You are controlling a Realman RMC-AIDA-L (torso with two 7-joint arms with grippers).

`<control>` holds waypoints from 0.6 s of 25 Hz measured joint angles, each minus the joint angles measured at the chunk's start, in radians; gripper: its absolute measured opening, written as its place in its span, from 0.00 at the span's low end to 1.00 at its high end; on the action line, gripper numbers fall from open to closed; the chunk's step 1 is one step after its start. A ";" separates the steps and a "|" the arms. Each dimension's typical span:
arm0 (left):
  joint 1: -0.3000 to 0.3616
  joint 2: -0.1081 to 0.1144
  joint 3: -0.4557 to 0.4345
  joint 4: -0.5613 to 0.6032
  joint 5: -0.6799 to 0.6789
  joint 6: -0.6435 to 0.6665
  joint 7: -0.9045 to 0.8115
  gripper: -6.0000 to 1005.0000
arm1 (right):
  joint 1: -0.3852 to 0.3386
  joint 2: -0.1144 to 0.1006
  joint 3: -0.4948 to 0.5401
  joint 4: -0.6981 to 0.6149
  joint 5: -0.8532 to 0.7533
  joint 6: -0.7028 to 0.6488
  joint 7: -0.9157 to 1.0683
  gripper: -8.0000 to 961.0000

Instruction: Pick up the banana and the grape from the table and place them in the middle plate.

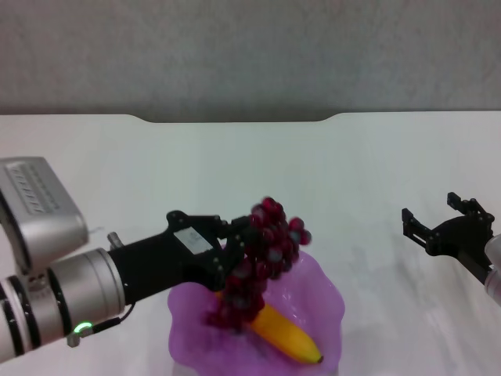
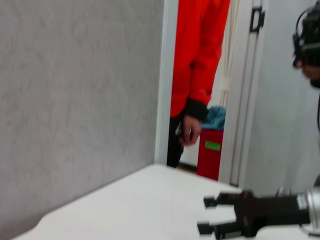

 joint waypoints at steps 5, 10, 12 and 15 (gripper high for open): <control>-0.026 0.000 0.058 -0.041 0.006 0.100 0.030 0.15 | 0.000 -0.001 0.000 0.001 0.000 -0.001 0.000 0.92; -0.019 0.000 0.079 -0.044 -0.003 0.150 0.068 0.17 | 0.001 -0.001 0.000 0.002 0.000 -0.002 0.000 0.92; -0.017 0.000 0.079 -0.049 -0.012 0.152 0.086 0.25 | 0.001 -0.001 0.000 0.003 0.000 -0.002 0.000 0.92; -0.010 0.000 0.072 -0.071 -0.061 0.155 0.128 0.36 | 0.001 -0.002 0.000 0.003 0.000 -0.003 0.000 0.92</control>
